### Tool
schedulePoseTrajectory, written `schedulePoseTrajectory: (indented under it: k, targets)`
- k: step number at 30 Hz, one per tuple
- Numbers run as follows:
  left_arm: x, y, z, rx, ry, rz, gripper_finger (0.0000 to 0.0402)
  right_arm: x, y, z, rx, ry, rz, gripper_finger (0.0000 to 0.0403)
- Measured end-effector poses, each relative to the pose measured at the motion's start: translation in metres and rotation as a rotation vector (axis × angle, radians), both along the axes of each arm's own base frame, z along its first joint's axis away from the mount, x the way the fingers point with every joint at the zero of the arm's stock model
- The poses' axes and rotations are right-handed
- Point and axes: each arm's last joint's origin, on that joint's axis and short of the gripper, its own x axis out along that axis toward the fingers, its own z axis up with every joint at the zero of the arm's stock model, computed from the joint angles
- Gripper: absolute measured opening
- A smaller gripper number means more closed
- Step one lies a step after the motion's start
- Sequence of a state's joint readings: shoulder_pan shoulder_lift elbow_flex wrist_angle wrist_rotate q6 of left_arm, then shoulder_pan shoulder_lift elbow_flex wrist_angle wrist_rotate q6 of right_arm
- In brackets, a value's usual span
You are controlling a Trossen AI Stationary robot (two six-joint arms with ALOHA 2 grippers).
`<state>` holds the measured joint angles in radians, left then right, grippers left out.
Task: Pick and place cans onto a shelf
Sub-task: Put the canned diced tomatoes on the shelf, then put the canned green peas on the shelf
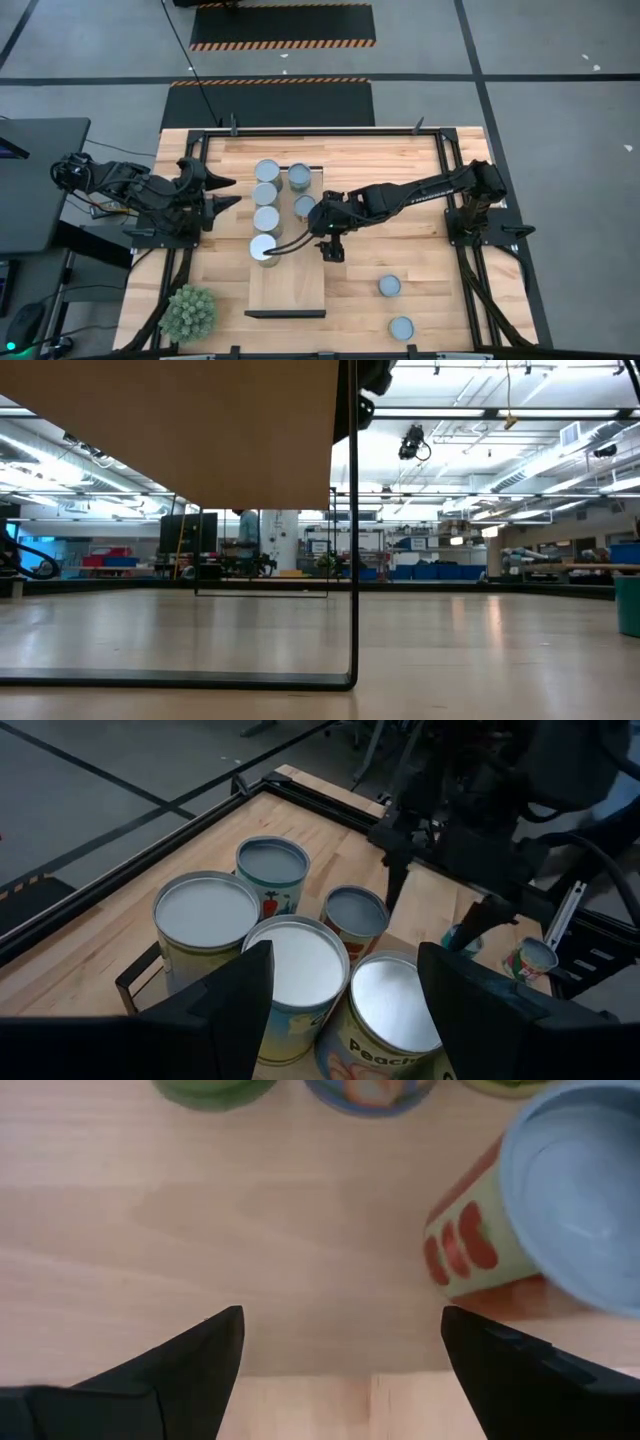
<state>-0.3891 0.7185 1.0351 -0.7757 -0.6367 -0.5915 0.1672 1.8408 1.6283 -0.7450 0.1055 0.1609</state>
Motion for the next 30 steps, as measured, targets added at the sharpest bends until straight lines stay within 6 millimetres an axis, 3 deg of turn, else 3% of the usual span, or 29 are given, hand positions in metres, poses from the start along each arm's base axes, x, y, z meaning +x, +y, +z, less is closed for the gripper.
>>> schedulePoseTrajectory:
  k: [10, 16, 23, 30]
  targets:
    - [0.0, 0.0, 0.0, 0.001, 0.002, 0.0, 0.0254, 0.008, -0.023, -0.004, -0.015, -0.063, -0.019, 0.0346]
    - [0.0, 0.0, 0.0, -0.004, 0.004, -0.01, 0.0254, 0.006, -0.025, -0.002, 0.032, -0.05, -0.024, 0.0346]
    - [0.0, 0.0, -0.001, -0.002, 0.008, -0.011, 0.0254, -0.015, -0.013, 0.025, 0.078, -0.075, -0.029, 0.0346]
    - [0.0, 0.0, -0.001, -0.001, 0.01, -0.012, 0.0254, -0.04, 0.02, 0.046, 0.123, -0.082, 0.008, 0.0346]
